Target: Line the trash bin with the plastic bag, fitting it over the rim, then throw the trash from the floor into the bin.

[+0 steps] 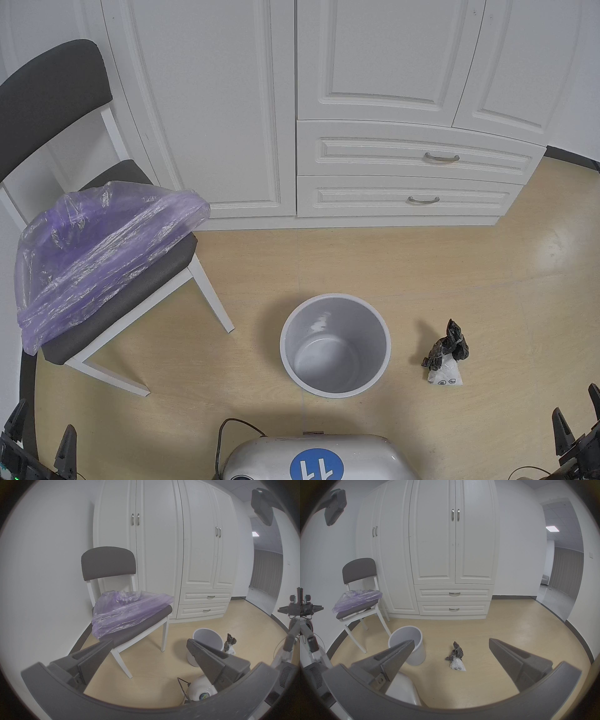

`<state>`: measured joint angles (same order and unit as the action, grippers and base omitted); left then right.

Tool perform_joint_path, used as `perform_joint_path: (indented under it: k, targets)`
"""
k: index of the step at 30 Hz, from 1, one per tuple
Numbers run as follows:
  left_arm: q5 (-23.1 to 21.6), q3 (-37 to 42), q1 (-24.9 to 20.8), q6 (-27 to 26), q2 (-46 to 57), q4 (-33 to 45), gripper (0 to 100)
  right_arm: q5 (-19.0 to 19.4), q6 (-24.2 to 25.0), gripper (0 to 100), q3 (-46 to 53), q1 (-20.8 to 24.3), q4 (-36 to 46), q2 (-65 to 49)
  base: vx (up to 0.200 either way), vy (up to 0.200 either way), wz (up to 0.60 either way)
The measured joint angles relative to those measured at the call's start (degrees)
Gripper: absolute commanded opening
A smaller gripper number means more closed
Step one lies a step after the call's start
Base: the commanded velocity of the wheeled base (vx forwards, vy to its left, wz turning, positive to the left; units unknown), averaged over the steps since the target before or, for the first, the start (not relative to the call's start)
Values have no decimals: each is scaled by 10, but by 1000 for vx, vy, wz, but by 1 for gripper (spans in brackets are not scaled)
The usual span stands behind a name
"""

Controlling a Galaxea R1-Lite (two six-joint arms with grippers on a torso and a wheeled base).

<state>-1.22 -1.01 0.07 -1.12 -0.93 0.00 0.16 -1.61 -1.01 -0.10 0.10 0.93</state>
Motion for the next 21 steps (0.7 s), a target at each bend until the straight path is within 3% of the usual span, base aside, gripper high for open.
perform_joint_path:
  k: [10,17,21]
  targets:
    - [26,0,0,29,0,0,100,-9,25,100,0,0,-2,0,0,0,0]
    - [9,0,0,-4,0,0,100,-3,-2,100,0,-1,-4,0,0,0,0]
    - [17,0,0,26,0,0,100,-4,15,100,0,-1,-4,0,0,0,0]
